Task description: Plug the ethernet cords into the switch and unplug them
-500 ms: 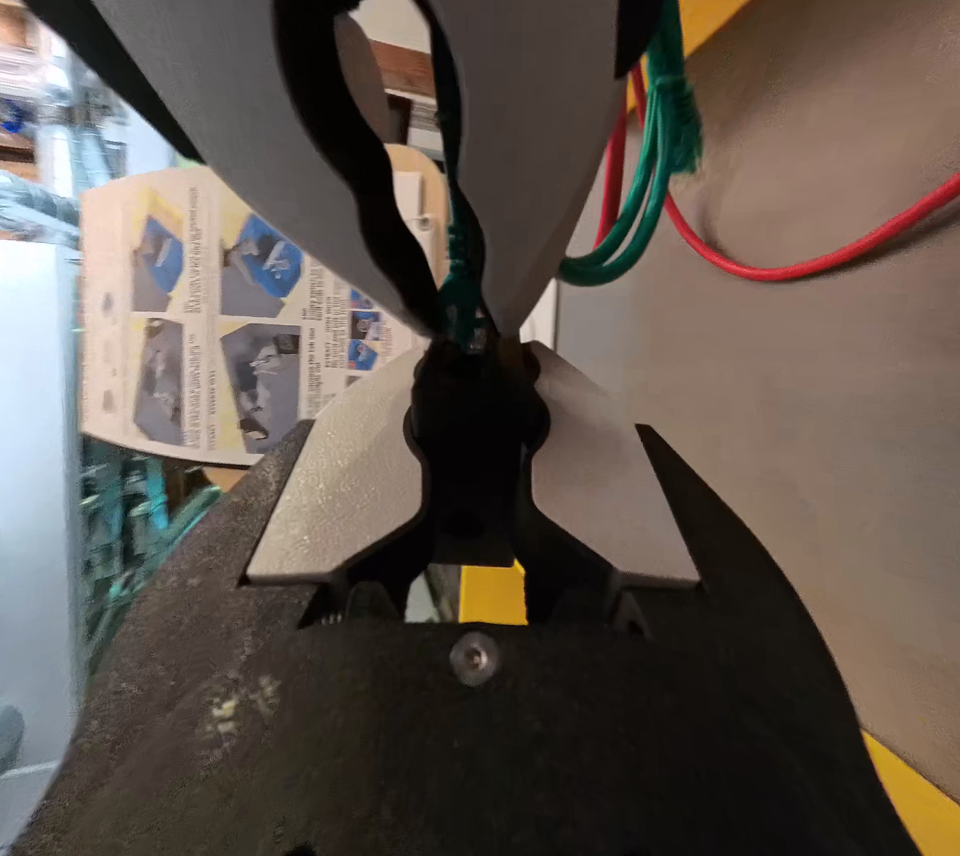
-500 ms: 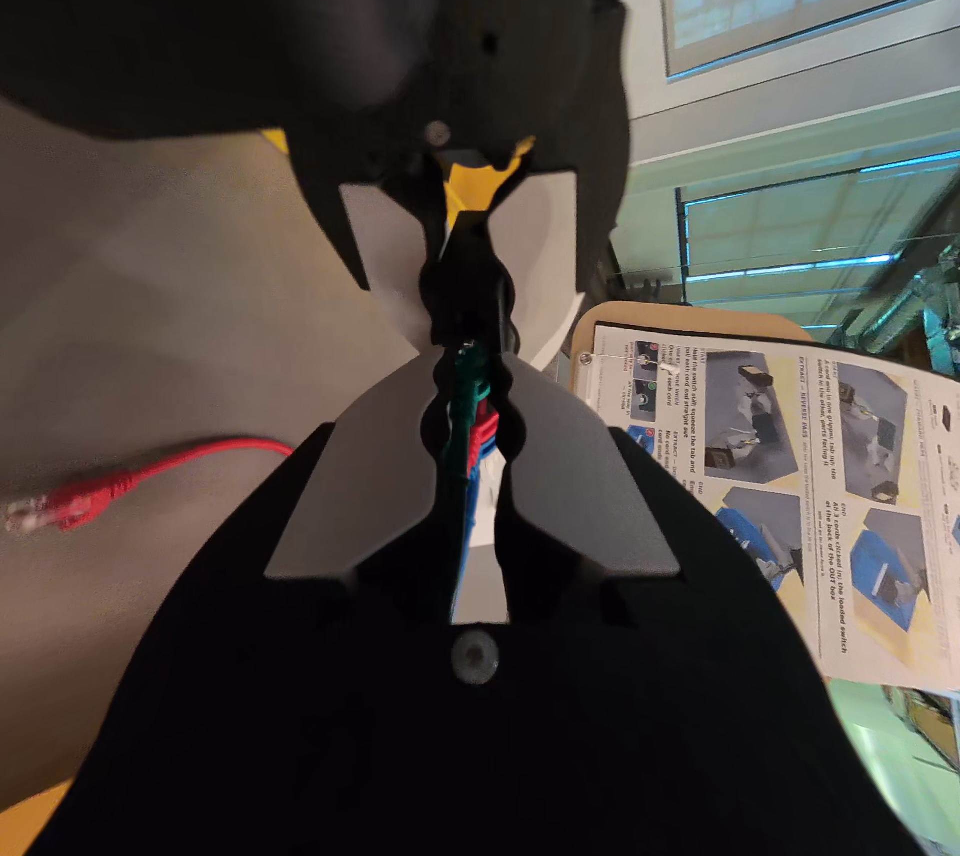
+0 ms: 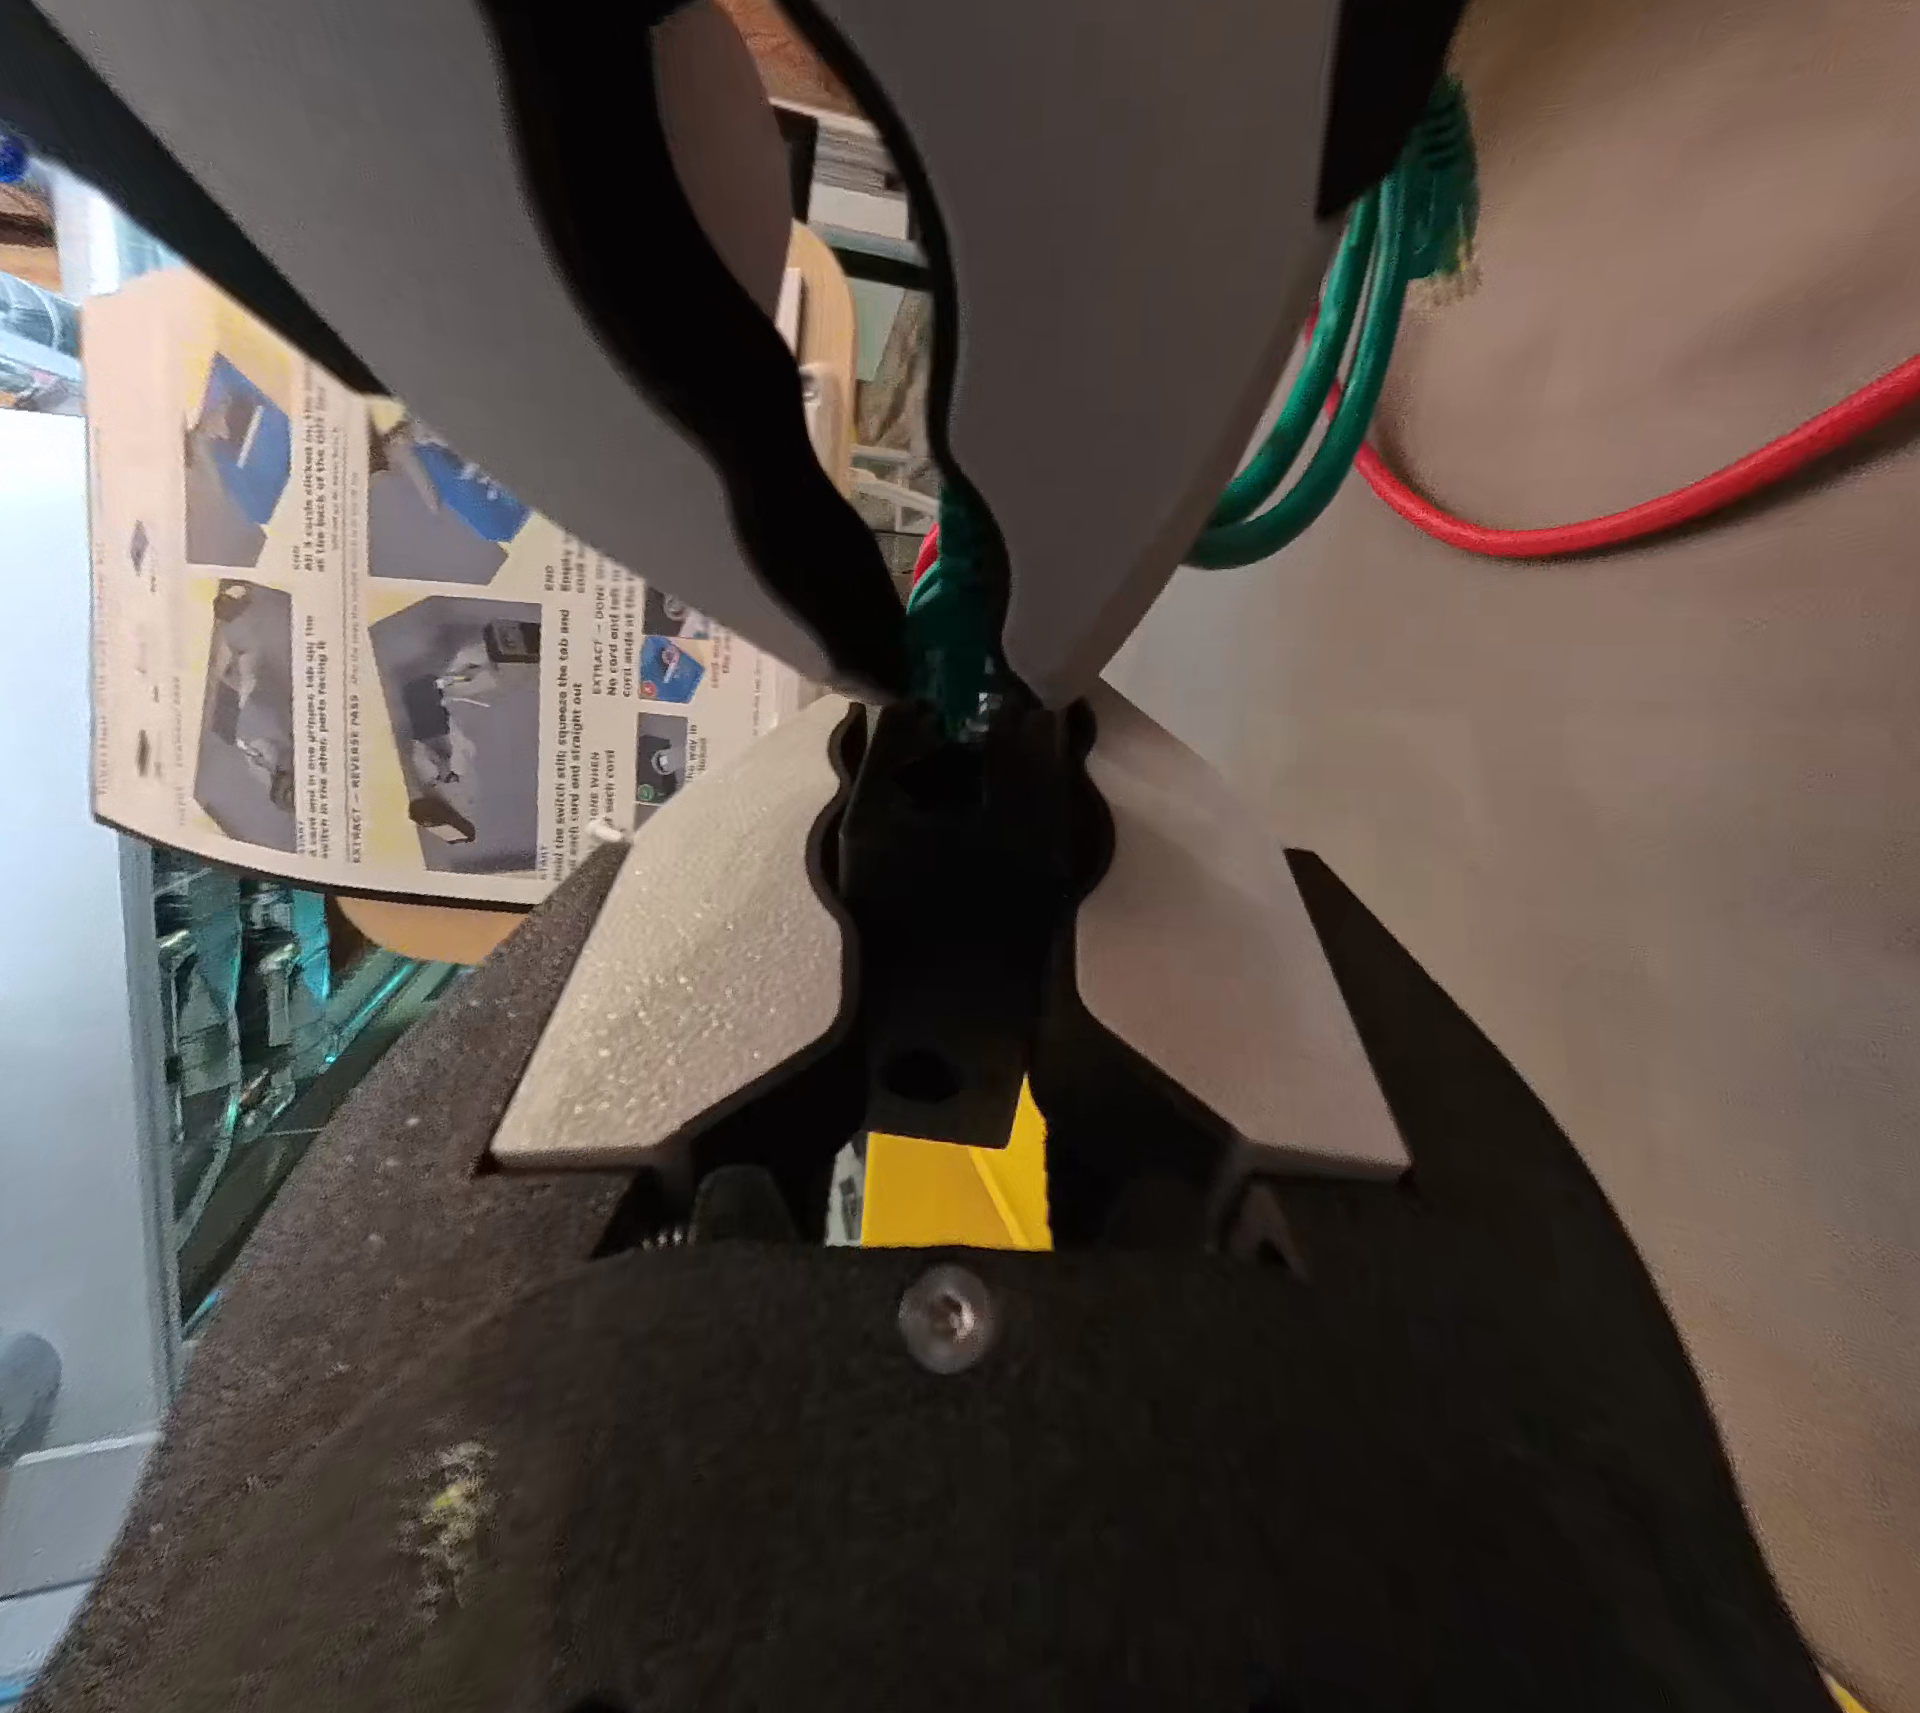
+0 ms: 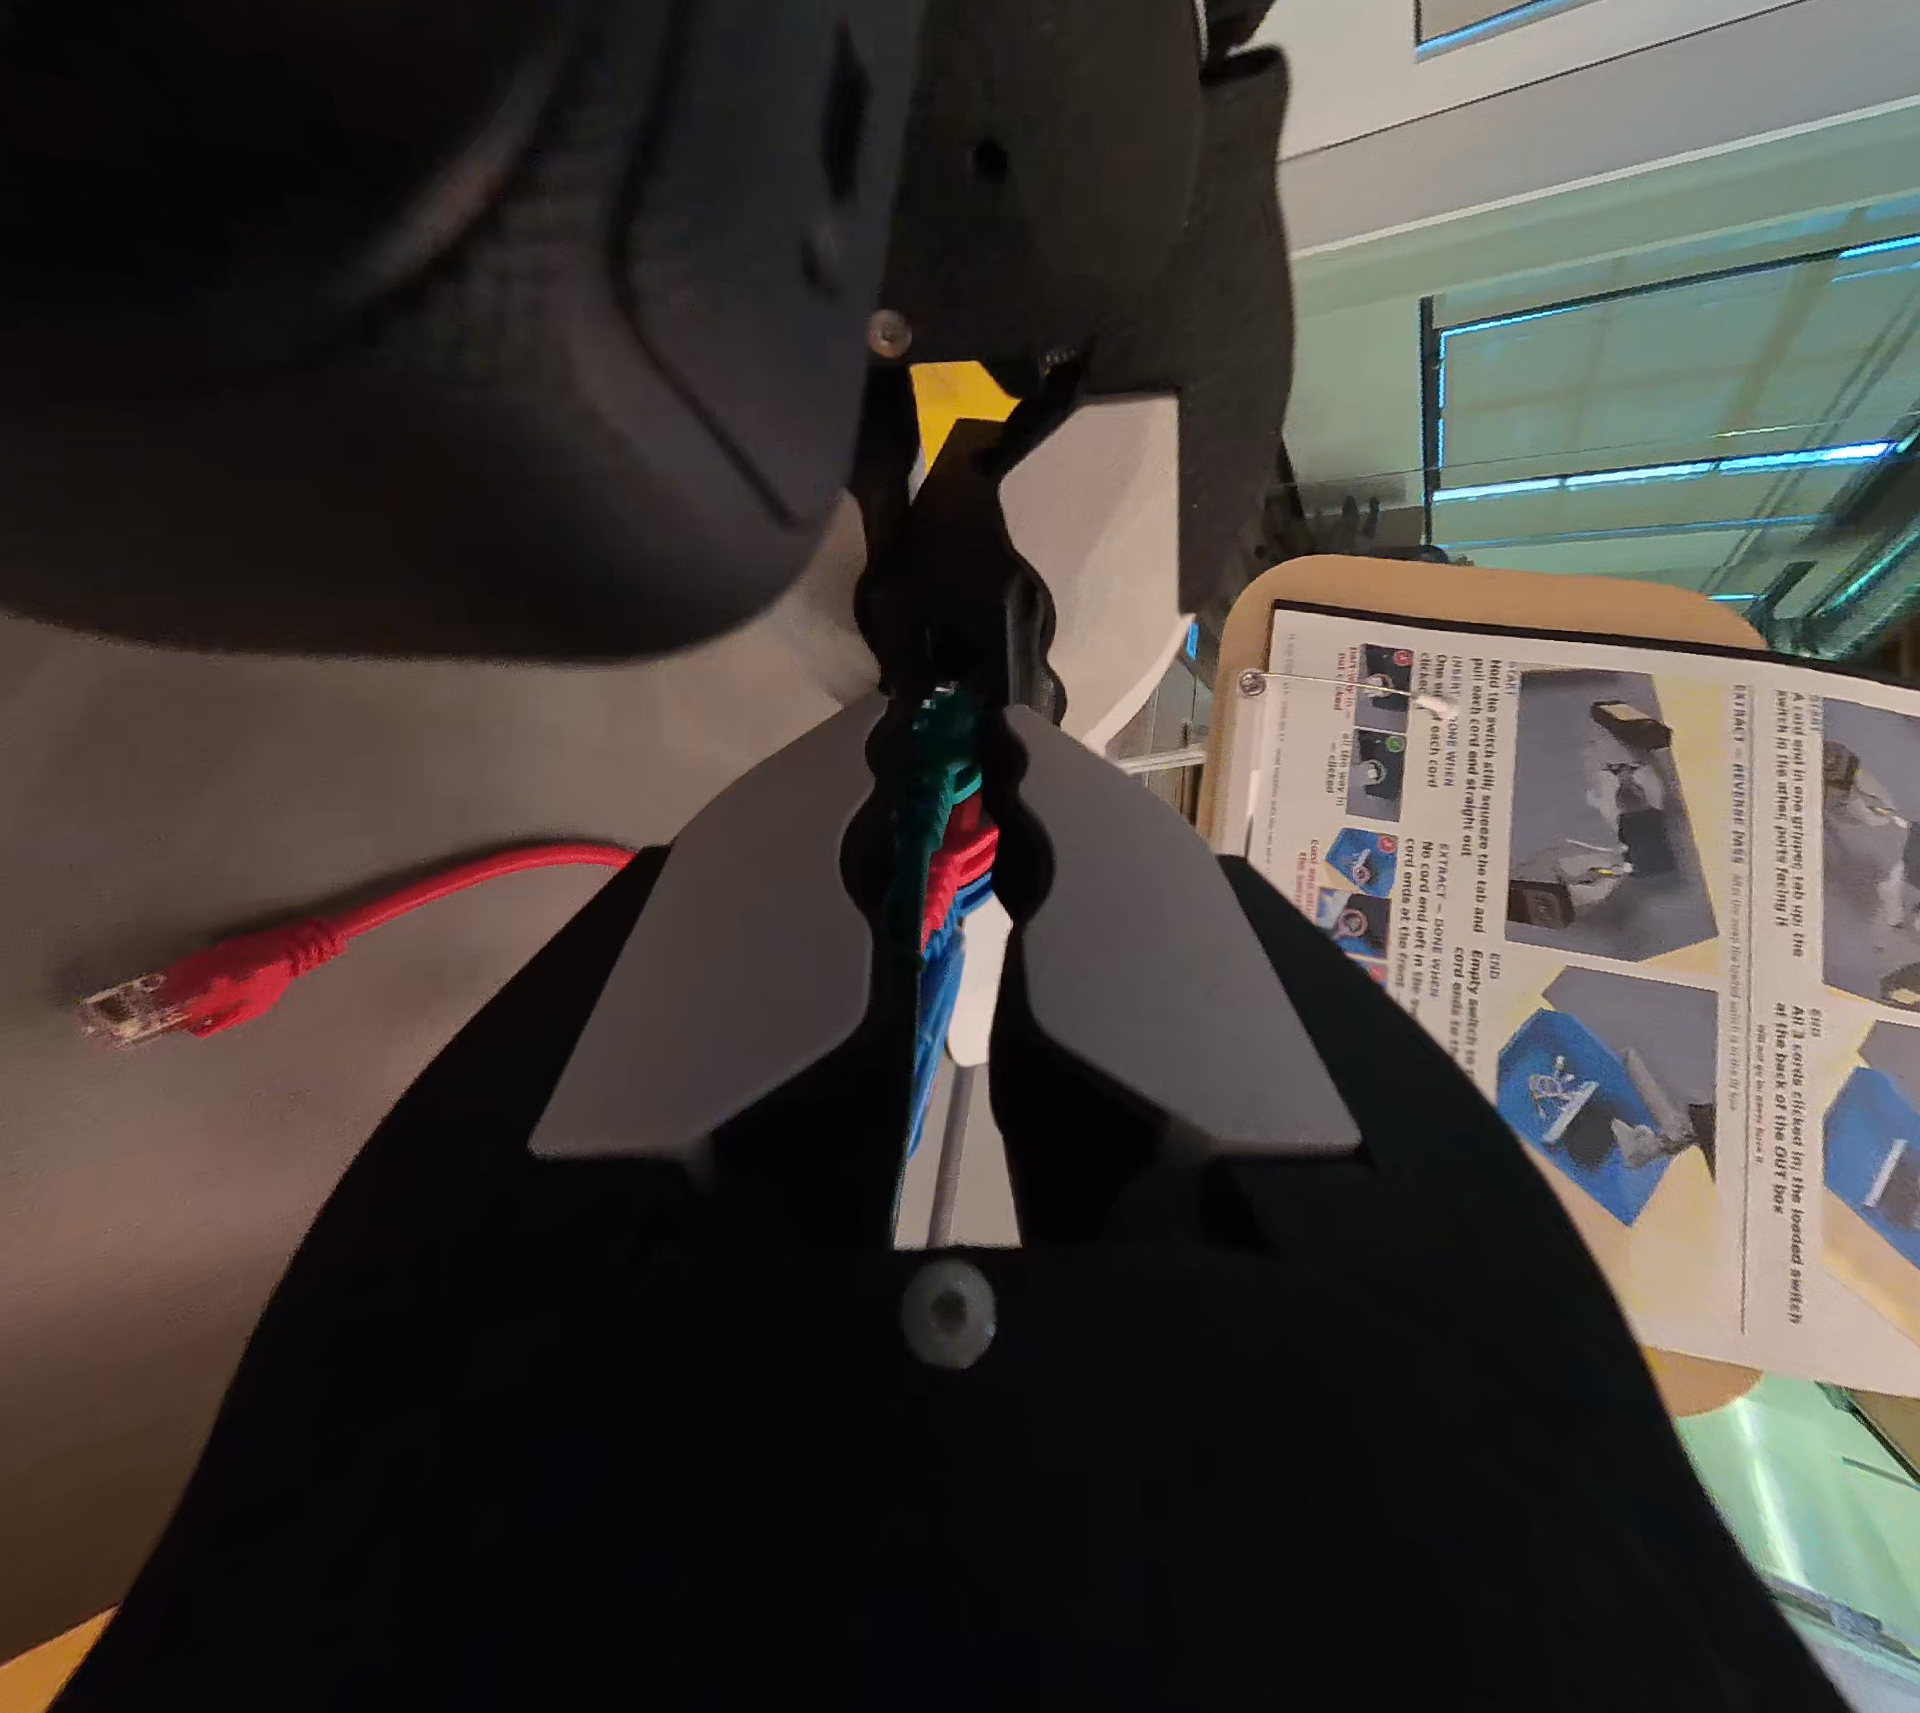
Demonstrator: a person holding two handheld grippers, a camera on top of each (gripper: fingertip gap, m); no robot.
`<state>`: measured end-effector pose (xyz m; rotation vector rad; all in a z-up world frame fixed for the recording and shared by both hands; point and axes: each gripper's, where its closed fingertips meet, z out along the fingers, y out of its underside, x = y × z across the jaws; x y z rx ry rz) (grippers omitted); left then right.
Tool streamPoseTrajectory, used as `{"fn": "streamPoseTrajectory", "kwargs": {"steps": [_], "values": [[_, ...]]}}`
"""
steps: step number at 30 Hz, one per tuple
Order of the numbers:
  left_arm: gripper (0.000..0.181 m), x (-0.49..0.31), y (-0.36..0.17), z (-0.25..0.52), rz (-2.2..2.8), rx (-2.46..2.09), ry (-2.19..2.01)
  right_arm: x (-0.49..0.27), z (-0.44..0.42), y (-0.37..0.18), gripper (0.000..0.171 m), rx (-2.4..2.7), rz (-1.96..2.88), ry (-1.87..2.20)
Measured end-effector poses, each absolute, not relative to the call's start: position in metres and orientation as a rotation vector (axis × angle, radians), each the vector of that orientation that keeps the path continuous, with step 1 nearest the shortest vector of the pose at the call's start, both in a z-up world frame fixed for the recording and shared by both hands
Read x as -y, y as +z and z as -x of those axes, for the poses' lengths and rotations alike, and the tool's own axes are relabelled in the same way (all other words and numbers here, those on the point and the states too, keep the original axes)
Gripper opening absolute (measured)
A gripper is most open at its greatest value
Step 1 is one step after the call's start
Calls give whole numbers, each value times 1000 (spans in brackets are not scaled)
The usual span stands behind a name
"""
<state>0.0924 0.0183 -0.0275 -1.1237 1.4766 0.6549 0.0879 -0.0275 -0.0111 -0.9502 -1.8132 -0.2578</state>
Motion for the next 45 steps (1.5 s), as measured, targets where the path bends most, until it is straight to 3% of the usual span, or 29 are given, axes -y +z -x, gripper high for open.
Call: {"fn": "streamPoseTrajectory", "kwargs": {"steps": [8,10,13,20,30,36,45], "values": [[35,-20,-35,-85,1188,-1549,691,34,-92,-22,15,1872,1009,-204],[34,-47,-4,-42,1268,-1377,852,72,-80,-48,13,2056,942,4],[32,-40,33,-15,1255,-1321,752,51,-64,-45,14,1979,879,-265],[32,-36,37,-19,1263,-1335,671,44,-96,5,14,1812,980,-29],[32,-45,43,-4,1321,-1293,735,42,-236,113,15,1403,1202,-200],[32,-41,49,-5,1322,-1276,720,19,-321,36,15,1430,1751,-174],[32,-35,57,-8,1307,-1264,729,-7,-327,-55,15,1625,2069,-148]]}}
